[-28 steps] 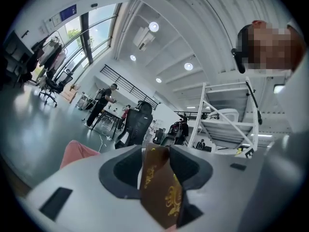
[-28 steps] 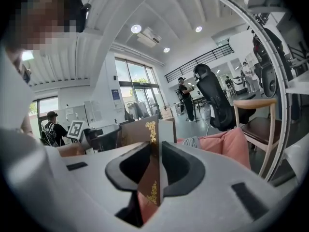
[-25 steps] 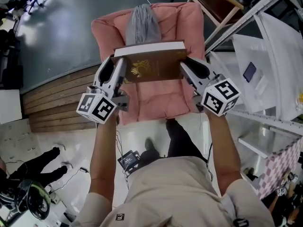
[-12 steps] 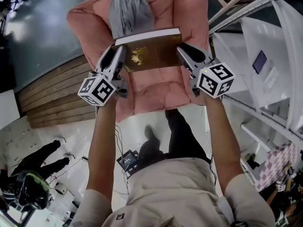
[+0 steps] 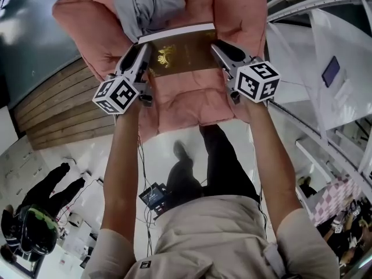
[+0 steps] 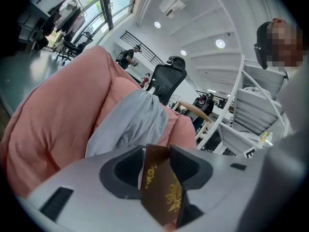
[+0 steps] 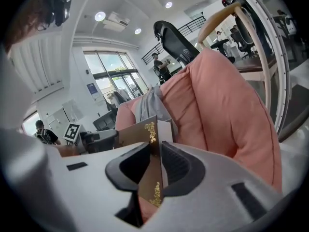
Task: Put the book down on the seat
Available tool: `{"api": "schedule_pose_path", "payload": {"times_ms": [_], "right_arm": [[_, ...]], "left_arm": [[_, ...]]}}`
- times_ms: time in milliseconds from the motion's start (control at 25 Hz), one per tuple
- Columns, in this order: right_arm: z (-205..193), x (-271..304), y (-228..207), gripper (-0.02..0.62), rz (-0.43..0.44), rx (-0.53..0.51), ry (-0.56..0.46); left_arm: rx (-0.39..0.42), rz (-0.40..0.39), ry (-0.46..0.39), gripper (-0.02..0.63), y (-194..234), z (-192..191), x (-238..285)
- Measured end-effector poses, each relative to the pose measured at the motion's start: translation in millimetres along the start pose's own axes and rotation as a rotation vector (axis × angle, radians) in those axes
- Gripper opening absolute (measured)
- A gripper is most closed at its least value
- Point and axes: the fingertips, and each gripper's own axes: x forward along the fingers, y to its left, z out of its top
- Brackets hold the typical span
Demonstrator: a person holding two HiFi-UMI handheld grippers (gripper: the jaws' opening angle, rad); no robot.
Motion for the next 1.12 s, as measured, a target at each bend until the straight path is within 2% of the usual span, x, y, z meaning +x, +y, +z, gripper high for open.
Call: {"api": "schedule_pose_path", "payload": {"times_ms": [320,640,760,920,1120], "right_arm": [[-46.9,33.2,-39.7,0.066,-0.012,0.041,0.064],[-96.2,56.4,-60.2,0.064,-0.003,0.071,0.157],[-110.8,66.8,-70.0,0.064,0.000,0.088,0.191],[-123.8,78.5,-79.1,0.064,-0.004,0.073,0.224],[-147.7,88.6,-84.5,0.064,-0.008,0.059,0.282]], "left_arm": [[-0.015,0.046,0.061,0.166,37.0,-45.6,26.9],[-0.021,0.103,0.145,0.166,66.5,-89.5,29.7],[-0.045,0.098,0.179,0.166,76.9,-106.1,36.6],[-0.073,0.098,0.217,0.166,89.1,-124.9,44.4],[-0.079,0.138,0.277,0.166,103.7,-147.9,41.6]]}}
